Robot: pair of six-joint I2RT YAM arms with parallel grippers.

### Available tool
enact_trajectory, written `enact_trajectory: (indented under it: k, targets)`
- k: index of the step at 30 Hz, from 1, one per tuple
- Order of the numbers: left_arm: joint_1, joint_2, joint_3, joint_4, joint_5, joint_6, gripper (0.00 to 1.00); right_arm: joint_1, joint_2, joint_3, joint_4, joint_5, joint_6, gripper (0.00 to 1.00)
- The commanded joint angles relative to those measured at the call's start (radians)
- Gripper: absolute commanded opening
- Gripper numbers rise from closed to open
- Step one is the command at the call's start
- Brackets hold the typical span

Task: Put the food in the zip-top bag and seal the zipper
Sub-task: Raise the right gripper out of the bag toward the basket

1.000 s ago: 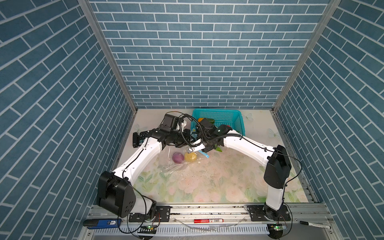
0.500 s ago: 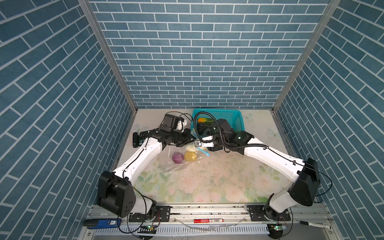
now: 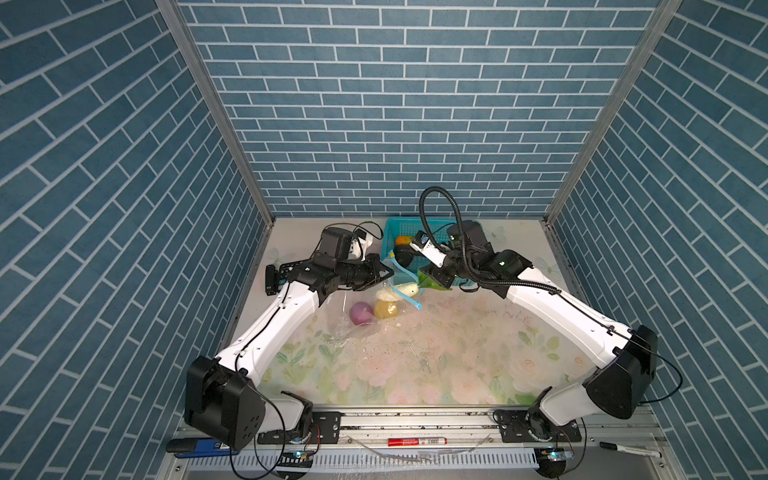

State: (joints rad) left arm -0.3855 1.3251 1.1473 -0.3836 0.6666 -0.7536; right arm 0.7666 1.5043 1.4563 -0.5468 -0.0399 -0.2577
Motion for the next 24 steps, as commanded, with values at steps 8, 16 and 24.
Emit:
enact_trajectory:
  k: [8,16,24]
  targets:
    - [0.021,-0.084,-0.114,0.239,0.010,-0.113,0.00,-0.028,-0.174,-0.027,-0.171,0.064,0.788,0.61]
    - [0.036,-0.133,-0.186,0.430,-0.011,-0.230,0.00,-0.097,-0.217,-0.083,-0.185,-0.027,0.891,0.63]
    - [0.039,-0.143,-0.199,0.479,-0.009,-0.264,0.00,-0.141,-0.180,-0.114,-0.095,-0.149,0.959,0.63]
